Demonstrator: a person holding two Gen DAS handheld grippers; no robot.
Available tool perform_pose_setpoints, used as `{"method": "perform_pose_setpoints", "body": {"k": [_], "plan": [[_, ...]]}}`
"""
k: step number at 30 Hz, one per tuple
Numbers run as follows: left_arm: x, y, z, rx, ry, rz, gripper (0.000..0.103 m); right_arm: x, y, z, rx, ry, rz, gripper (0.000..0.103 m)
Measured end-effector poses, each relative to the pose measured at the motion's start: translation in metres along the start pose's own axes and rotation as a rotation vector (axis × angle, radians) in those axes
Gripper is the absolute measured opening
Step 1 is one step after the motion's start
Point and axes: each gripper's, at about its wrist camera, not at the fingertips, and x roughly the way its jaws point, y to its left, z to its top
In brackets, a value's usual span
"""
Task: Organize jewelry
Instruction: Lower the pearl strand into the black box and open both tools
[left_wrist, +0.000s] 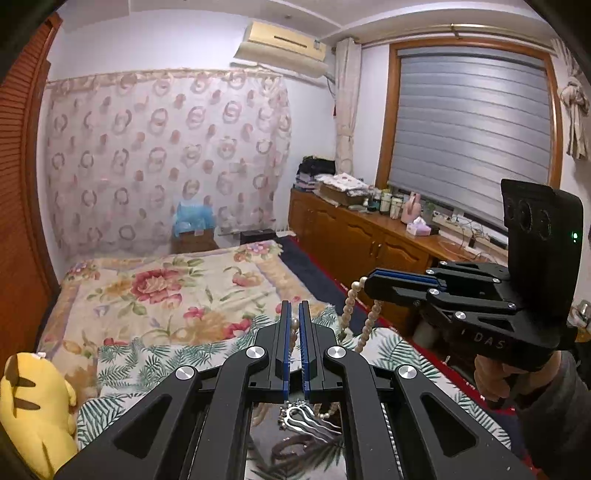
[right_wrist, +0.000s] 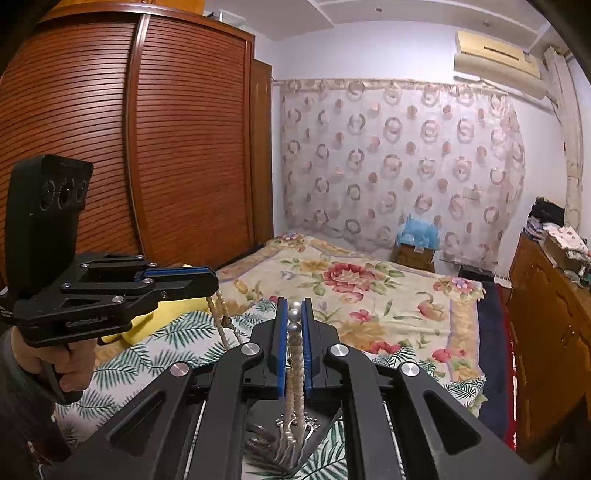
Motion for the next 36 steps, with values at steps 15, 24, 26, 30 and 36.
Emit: {"method": "perform_pose_setpoints", "body": {"k": [15,24,26,30,36], "plan": [[0.075,0.035,-0.055,-0.052,0.161,0.030,0.004,0.092,-0.024,-0.059,0.044,0.175,-0.002,0.009],[0.096,0.049,-0.073,-0.072,0.217,0.047,0.004,0.121,-0.012,-0.098,0.034,0.277,0.010,0.009],[0.098,0.048,-0.075,-0.073,0.229,0.046,0.004,0.121,-0.010,-0.103,0.035,0.288,0.005,0.009],[0.093,0.046,-0.078,-0.070,0.227,0.052,0.020,0.117,-0.013,-0.109,0.064,0.297,-0.007,0.009],[0.067,0.034,-0.095,-0.049,0.215,0.065,0.040,0.092,-0.008,-0.116,0.091,0.271,-0.027,0.012]]}}
